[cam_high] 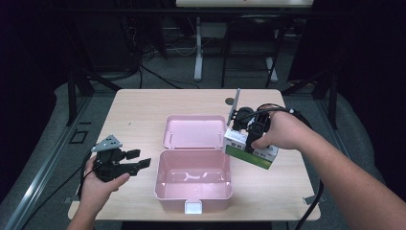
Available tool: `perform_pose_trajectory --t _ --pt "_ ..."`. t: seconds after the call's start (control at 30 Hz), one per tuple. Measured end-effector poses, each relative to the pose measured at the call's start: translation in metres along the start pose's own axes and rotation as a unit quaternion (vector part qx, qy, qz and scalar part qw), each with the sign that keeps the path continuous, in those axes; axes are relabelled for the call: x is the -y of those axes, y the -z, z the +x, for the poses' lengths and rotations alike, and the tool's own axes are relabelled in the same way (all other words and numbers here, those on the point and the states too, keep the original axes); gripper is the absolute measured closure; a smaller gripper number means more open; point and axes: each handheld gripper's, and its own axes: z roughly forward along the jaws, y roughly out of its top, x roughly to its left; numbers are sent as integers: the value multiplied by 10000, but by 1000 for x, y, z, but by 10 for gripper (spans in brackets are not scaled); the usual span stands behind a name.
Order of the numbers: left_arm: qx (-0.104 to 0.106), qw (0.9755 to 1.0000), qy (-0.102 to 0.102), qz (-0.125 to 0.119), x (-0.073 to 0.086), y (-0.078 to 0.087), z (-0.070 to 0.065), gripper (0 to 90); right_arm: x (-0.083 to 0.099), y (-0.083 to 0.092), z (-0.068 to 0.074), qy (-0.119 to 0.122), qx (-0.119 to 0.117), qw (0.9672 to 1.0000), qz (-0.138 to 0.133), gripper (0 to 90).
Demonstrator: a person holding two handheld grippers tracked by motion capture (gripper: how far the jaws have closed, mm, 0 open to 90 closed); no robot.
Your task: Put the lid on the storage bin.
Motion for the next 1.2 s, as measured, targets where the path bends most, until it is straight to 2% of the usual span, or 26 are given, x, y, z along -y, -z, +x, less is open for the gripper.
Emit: perform_pose_trajectory --t 0.5,1.2 --pt "-4 10000 12 -15 0 0 0 409 -20 -1 29 499 -122 9987 -56 617" --pt "-1 10000 7 -29 0 1 0 409 -50 2 64 1117 -161 9935 -158 617"
